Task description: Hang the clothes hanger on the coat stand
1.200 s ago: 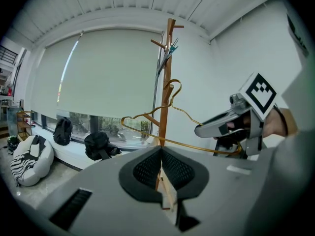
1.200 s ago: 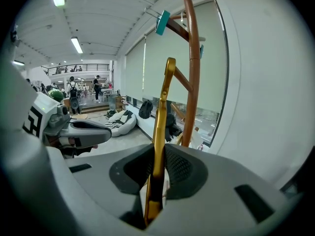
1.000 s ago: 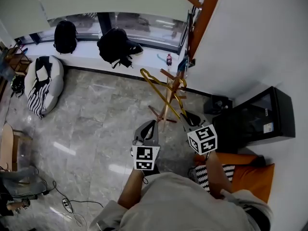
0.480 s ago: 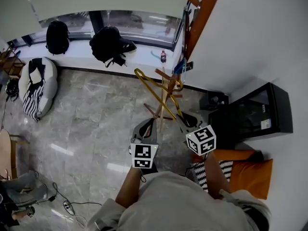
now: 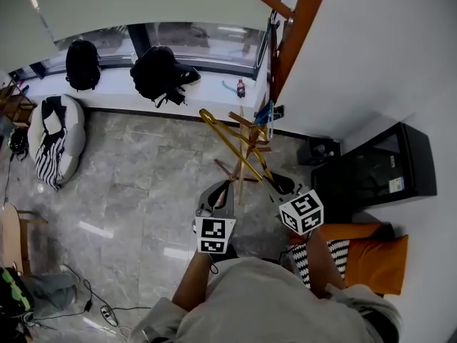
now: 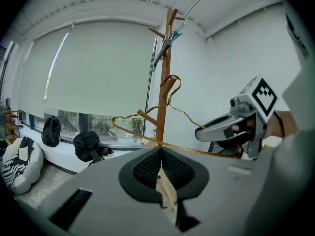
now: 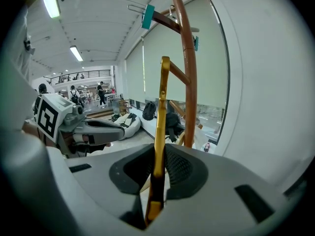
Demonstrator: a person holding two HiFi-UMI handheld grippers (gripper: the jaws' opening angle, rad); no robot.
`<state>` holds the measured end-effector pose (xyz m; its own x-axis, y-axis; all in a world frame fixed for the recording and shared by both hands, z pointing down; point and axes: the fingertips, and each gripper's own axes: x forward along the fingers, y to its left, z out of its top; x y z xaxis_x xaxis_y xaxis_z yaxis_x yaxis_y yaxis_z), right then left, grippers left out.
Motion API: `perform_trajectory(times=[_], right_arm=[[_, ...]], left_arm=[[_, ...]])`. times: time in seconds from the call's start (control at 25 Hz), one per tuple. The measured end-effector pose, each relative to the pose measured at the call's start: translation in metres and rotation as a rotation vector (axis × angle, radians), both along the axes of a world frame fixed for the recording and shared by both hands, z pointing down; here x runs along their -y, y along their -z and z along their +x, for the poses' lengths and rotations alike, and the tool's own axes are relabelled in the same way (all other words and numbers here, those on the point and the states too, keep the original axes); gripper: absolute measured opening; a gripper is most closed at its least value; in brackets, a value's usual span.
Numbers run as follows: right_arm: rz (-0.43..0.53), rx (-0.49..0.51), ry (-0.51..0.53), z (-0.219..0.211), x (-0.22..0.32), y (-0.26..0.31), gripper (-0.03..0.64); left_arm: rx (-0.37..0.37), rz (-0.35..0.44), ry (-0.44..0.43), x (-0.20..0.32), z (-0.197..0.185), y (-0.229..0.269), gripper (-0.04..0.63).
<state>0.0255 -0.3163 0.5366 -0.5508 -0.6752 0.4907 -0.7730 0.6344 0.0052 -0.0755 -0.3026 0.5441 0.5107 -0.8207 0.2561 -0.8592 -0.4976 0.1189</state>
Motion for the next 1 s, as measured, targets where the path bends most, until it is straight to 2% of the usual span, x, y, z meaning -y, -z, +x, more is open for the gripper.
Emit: perform_trajectory(times=[0.32,0.48,0.72,1.0], right_arm=[[0.004,0.009,0.044,0.005,0.005,0.003,0.051],[0.001,0.019,0.116,0.008,0.008,0.002,0.051],[0.009,0.035,0.241,0.011,0.030,0.000,0.051],[-0.009,0.077,0.395,0.012,0.046,-0.009,0.051]], left_arm=[[0.009,-0.016,-0.003,0.015,0.001,-0.002,0.011],[0.020,-0.017,0.021,0.023,0.008,-0.002,0.011],[0.055,-0.014,0.144,0.046,0.004,0.003,0.011],[0.095,-0.046,0.261,0.041,0.018,0.000,0.011]])
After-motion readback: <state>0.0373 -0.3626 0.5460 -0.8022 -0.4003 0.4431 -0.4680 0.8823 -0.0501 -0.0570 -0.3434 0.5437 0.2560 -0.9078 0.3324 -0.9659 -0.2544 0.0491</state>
